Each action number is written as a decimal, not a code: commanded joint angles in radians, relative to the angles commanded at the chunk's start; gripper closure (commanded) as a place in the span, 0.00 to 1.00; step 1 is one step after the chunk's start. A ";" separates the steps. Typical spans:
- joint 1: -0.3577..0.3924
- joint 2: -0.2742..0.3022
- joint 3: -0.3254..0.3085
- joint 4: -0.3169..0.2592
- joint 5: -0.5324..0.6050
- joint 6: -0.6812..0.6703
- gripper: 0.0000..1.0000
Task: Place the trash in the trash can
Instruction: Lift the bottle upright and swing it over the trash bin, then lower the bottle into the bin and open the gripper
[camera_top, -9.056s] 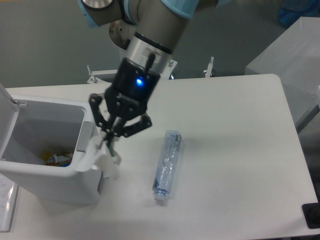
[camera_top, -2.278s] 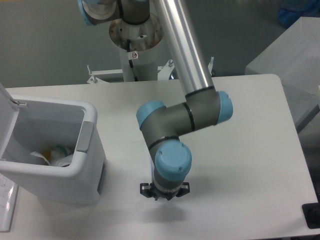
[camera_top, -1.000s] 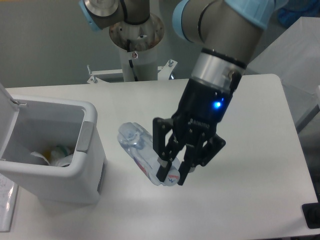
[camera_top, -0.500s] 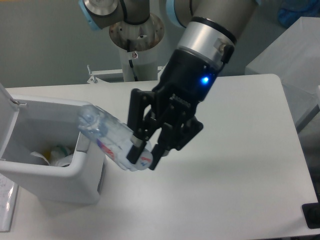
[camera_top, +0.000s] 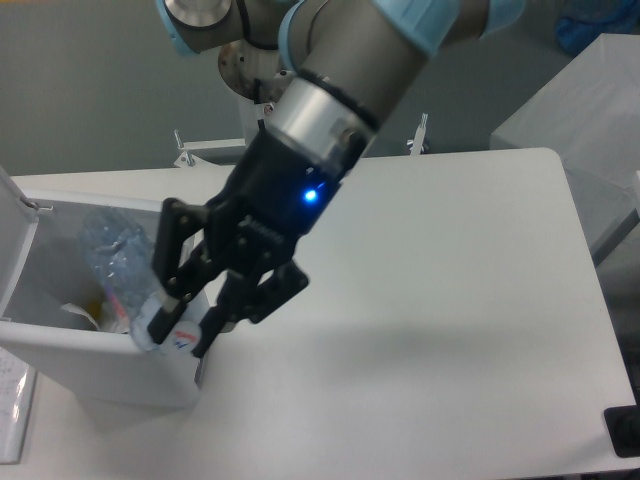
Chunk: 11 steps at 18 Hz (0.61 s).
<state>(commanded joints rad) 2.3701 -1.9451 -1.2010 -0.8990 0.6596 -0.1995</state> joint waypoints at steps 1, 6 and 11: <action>-0.012 0.002 -0.011 0.002 0.009 0.011 1.00; -0.040 -0.003 -0.049 0.009 0.032 0.146 0.84; -0.065 0.003 -0.077 0.017 0.080 0.181 0.73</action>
<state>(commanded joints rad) 2.3056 -1.9420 -1.2778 -0.8820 0.7392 -0.0185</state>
